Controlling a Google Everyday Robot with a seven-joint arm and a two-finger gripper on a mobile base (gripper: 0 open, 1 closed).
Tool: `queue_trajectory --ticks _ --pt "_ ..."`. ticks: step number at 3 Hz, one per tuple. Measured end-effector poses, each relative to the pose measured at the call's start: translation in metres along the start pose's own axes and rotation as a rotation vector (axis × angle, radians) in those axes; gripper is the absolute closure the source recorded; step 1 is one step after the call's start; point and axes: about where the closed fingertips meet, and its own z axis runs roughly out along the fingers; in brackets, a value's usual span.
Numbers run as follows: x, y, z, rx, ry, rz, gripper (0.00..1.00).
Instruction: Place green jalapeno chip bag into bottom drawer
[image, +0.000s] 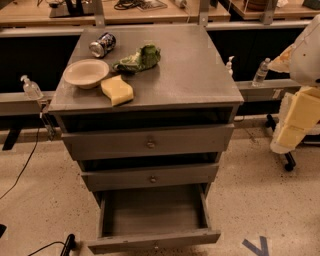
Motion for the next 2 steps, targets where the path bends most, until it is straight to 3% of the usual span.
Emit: queue_trajectory --ticks 1,2 --pt "-0.002 -0.001 0.001 0.010 0.001 -0.015 0.00" --pt "-0.021 -0.013 0.014 0.108 0.009 -0.161 0.00"
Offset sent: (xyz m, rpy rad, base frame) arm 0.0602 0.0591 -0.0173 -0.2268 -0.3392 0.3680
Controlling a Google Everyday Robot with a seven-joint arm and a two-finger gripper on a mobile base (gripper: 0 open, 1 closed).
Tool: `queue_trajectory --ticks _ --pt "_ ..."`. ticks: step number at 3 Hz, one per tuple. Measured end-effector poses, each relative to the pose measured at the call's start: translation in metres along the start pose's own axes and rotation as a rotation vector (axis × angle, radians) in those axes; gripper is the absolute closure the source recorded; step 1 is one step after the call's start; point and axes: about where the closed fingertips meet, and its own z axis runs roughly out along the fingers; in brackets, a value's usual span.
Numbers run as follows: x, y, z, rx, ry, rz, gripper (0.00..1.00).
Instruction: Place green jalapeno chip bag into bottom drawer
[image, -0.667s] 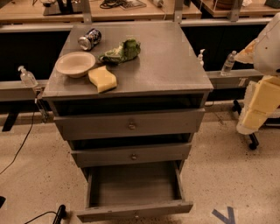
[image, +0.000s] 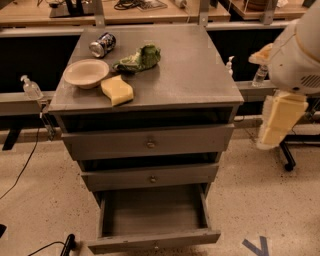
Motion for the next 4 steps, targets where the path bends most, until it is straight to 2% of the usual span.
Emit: queue_trajectory --ticks 1,2,3,4 --pt "-0.053 -0.051 0.035 0.130 -0.053 -0.276 0.00" --pt "-0.097 -0.093 0.059 0.202 -0.113 -0.483 0.00" --pt "-0.106 -0.102 0.061 0.225 -0.118 -0.611 0.00" --pt "-0.105 -0.101 0.060 0.224 -0.115 -0.613 0.00"
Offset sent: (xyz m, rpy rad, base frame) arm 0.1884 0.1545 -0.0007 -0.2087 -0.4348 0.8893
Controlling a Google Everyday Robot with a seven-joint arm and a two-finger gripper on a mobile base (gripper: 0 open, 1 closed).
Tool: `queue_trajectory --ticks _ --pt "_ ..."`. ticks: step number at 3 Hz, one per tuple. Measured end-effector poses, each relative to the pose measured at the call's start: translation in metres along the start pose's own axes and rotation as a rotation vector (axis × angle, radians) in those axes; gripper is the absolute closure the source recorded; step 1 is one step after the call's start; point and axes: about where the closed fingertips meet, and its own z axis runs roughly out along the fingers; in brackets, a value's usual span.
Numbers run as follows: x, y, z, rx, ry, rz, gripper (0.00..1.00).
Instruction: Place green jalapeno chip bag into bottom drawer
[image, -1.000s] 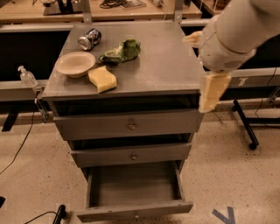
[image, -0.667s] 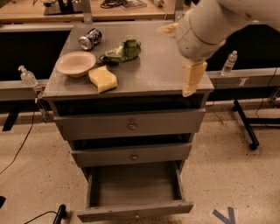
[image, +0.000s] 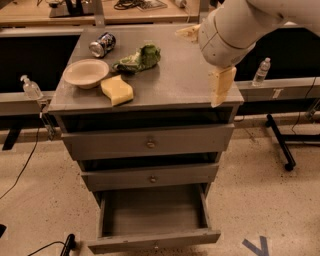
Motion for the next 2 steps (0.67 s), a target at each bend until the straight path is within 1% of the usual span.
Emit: queue_trajectory --ticks 1,2 --pt "0.011 -0.010 0.018 -0.003 0.014 -0.067 0.00" --pt "0.038 -0.044 0.060 0.018 0.037 -0.193 0.00"
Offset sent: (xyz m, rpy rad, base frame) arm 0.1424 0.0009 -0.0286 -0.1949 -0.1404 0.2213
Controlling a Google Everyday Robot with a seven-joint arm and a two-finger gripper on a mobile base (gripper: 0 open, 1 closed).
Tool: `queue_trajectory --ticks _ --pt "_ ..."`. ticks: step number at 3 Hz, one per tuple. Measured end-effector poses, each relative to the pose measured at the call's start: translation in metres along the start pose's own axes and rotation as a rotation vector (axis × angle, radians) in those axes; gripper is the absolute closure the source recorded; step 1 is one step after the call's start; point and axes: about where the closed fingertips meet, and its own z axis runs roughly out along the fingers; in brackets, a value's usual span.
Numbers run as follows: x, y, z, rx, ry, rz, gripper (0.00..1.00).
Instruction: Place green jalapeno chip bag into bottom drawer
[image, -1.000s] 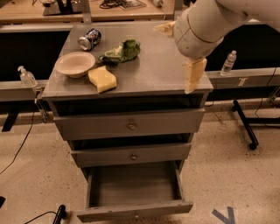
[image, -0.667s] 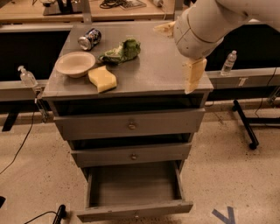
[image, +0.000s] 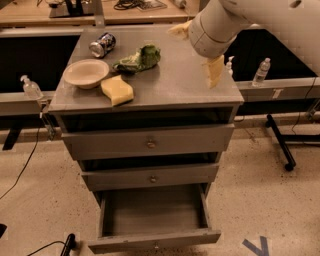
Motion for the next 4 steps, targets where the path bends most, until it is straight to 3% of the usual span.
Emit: queue_trajectory --ticks 2,4 --pt "0.037 -0.045 0.065 0.050 -0.001 -0.112 0.00" --pt "0.049 -0.091 0.136 0.200 -0.123 -0.057 0.12"
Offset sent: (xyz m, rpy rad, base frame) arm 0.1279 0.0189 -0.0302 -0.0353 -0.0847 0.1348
